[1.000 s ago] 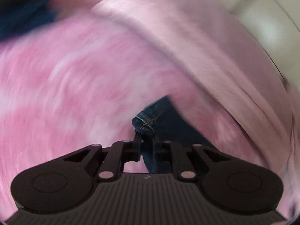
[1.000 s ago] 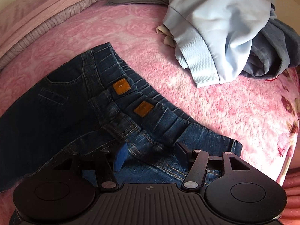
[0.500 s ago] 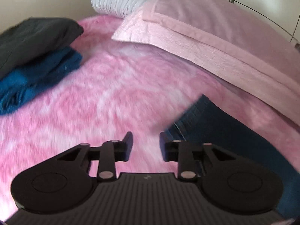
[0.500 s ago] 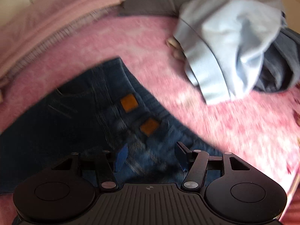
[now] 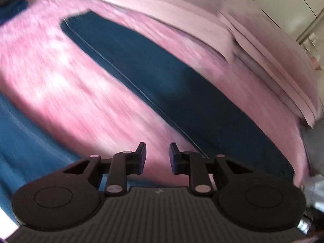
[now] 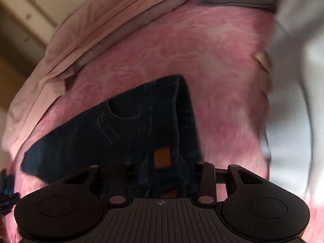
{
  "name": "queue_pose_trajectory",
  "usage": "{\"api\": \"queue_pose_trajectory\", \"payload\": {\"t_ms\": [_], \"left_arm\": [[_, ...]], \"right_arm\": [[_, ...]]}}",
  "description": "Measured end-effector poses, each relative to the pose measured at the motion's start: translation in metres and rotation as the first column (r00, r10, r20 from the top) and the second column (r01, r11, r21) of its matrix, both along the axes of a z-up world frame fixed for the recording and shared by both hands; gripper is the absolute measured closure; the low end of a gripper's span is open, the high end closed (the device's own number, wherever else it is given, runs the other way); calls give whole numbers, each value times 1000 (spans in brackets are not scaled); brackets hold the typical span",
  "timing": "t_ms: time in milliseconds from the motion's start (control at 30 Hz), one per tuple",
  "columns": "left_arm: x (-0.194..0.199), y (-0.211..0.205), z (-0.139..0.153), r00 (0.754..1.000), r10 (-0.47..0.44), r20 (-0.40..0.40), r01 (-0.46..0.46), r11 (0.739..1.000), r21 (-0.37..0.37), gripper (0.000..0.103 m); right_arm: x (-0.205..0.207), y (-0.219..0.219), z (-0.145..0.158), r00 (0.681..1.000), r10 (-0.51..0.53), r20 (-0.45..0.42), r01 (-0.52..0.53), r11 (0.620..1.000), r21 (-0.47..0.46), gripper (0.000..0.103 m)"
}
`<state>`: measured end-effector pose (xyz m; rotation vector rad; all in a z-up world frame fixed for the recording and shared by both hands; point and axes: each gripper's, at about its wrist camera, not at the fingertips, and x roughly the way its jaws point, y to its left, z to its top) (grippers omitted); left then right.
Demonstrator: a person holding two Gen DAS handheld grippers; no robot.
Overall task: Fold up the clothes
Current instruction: 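Grasp the jeans waistband with the right gripper and lift it toward the legs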
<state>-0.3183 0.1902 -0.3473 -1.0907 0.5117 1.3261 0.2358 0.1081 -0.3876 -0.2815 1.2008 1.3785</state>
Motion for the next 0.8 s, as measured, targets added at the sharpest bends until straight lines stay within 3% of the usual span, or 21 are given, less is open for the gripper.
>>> {"api": "queue_pose_trajectory", "payload": {"t_ms": [133,267,433,567,633,667,700,800], "left_arm": [[55,-29,-6,1000,-5,9,6,1000,-22,84],[78,-34,-5,999,-2,38,3,999,-38,84],[102,-35,-4,990,-69,121,77,995,-62,84],[123,-37,-11,987,-100,124,111,990,-90,84],[131,-38,-16,987,-96,128,109,988,-104,84],[134,-38,-19,987,-92,130,107,988,-113,84],[137,-37,-21,987,-90,131,106,987,-118,84],[142,-35,-20,988,-98,120,112,987,-118,84]], "right_arm": [[35,36,-11,997,54,-56,-54,999,8,64],[55,64,-28,984,125,-125,-123,992,21,64],[60,79,-53,942,198,-270,-200,980,21,64],[71,82,-63,909,185,-373,-189,982,25,64],[72,83,-63,904,196,-380,-201,979,27,65],[70,85,-62,906,206,-369,-210,977,28,74],[66,87,-59,915,212,-342,-217,976,25,102],[47,92,-29,950,257,-177,-250,966,59,103]]}}
